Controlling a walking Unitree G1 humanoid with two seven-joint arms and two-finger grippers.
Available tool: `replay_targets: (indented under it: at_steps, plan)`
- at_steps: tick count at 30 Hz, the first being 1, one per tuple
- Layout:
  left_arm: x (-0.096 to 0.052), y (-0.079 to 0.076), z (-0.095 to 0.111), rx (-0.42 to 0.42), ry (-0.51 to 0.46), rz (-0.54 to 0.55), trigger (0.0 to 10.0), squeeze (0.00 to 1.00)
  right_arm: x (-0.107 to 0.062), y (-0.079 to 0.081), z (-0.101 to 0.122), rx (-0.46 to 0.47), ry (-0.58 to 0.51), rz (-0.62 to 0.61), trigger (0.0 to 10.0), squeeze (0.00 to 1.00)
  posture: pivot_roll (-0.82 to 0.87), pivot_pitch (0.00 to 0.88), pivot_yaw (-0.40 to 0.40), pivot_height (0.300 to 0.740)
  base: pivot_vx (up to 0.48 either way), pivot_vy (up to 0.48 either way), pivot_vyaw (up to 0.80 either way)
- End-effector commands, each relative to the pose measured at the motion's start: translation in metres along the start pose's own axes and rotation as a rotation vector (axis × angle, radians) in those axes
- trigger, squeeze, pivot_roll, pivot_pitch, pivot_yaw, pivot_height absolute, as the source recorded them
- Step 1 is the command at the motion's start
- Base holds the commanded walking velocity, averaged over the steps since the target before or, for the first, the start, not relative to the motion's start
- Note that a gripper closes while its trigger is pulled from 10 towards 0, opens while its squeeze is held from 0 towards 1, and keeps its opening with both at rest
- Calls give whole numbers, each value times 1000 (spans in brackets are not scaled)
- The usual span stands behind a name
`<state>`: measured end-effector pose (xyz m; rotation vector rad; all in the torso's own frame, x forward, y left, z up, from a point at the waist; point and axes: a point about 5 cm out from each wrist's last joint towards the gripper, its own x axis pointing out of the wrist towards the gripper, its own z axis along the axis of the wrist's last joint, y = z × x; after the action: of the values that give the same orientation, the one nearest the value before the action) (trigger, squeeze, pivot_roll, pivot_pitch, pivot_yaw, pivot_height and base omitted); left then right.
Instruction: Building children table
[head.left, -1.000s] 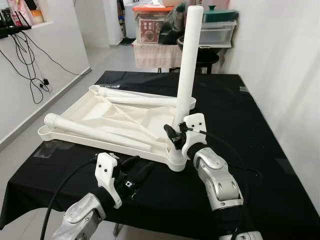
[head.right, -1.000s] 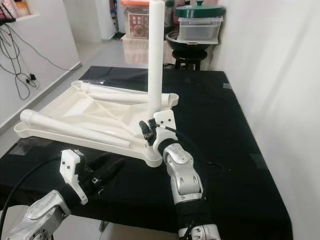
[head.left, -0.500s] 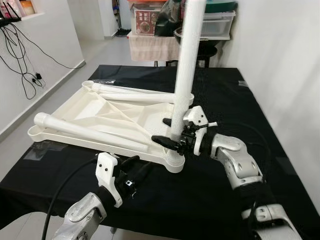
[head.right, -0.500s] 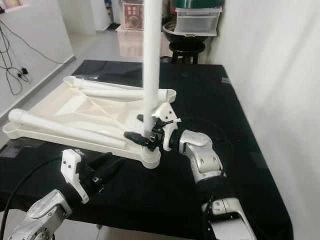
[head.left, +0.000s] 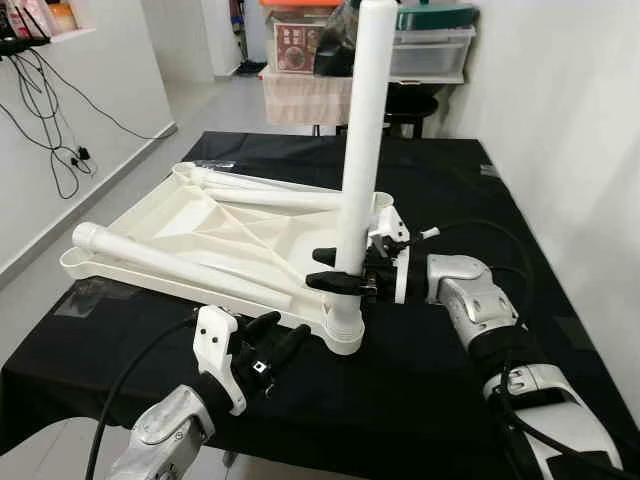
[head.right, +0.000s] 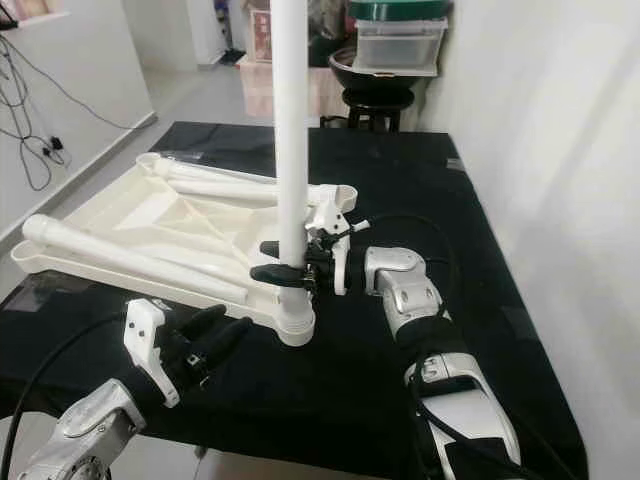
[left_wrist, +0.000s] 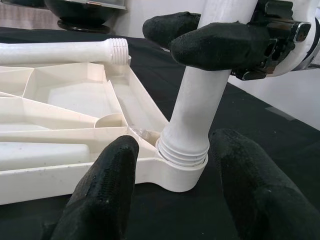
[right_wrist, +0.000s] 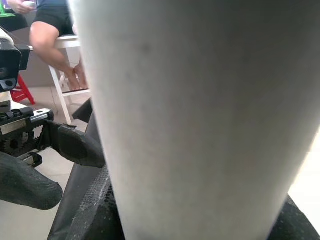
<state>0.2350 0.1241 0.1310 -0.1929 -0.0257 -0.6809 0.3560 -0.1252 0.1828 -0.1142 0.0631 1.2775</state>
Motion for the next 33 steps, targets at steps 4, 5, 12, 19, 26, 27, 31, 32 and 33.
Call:
replay_targets:
  at_steps: [4, 5, 12, 19, 26, 27, 31, 32, 33]
  plan:
    - [-2, -1, -1, 3, 8, 4, 10000, 0, -6, 4, -15, -1, 30, -104, 0, 0, 16, 11, -5, 740, 0, 0, 0]
    - [-2, -1, 0, 4, 7, 4, 10000, 0, -7, 7, -20, 6, 35, -160, 0, 0, 11, 20, -5, 740, 0, 0, 0]
    - [-7, 1, 3, 10, 5, 13, 10000, 0, -14, 32, -56, 278, 19, -1097, 0, 0, -8, 39, 7, 740, 0, 0, 0]
    - [-6, 3, 2, 9, 16, 5, 10000, 0, 5, 33, -49, 168, 41, -938, 0, 0, 7, 29, 15, 740, 0, 0, 0]
    - [-6, 5, 2, 22, 8, 38, 10000, 0, 14, 24, -29, 140, -18, -815, 10000, 1000, 16, 22, 14, 740, 0, 0, 0]
    - [-6, 5, 2, 23, 8, 39, 10000, 0, 16, 25, -24, 142, -46, -765, 10000, 1000, 17, 22, 13, 740, 0, 0, 0]
    - [-6, 5, 2, 25, 12, 38, 10000, 0, 15, 22, -13, 95, -73, -599, 10000, 1000, 22, 13, 18, 740, 0, 0, 0]
    - [-6, 5, 1, 27, 15, 37, 10000, 0, 12, 20, -12, 67, -63, -524, 10000, 859, 23, 9, 17, 740, 0, 0, 0]
    - [-7, 5, 1, 29, 17, 37, 10000, 0, 10, 19, -11, 50, -56, -476, 10000, 859, 23, 9, 17, 740, 0, 0, 0]
